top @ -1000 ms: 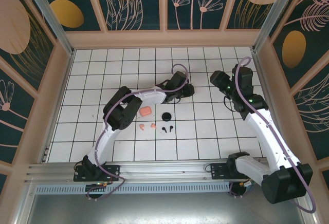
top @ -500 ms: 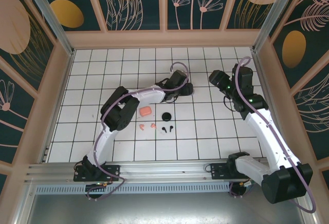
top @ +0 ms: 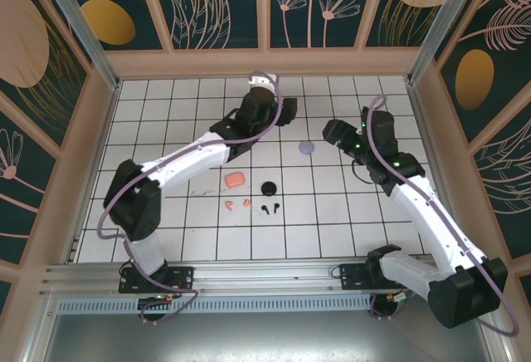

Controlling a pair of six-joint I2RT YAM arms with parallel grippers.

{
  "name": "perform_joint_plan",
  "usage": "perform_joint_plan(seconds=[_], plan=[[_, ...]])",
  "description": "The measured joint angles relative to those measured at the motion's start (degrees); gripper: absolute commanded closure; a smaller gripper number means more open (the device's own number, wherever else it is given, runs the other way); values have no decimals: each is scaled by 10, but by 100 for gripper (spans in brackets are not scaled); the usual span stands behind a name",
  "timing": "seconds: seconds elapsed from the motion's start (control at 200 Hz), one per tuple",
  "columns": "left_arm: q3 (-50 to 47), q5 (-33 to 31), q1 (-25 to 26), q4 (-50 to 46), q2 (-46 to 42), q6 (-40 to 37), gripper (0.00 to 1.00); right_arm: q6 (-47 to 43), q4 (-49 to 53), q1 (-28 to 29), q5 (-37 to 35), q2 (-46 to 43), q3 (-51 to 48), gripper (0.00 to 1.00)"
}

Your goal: Insert the wireless bluetooth earbuds into the charging case

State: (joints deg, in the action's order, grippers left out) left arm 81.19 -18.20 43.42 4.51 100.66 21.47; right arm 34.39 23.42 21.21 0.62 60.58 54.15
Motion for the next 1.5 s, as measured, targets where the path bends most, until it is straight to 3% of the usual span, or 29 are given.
perform_joint_plan(seconds=[0.08,0.355,0.615,0.796,1.091,1.501], plan=[[-42,-25,-1,17,-46,-26,1,0,2,41,-9,24,0,16],[-181,-94,-22,85,-172,-58,1,1,30,168,-40,141,12,17],[-336,-141,-46,200,-260,-60,1,1,61,249,-57,243,67,19],[-324,-135,-75,172,-266,-26,1,3,85,283,-60,324,115,21],[-317,-131,-80,130,-279,48,1,3,128,307,-74,435,195,23],[-318,-132,-82,93,-301,65,1,7,146,319,-83,499,230,29]])
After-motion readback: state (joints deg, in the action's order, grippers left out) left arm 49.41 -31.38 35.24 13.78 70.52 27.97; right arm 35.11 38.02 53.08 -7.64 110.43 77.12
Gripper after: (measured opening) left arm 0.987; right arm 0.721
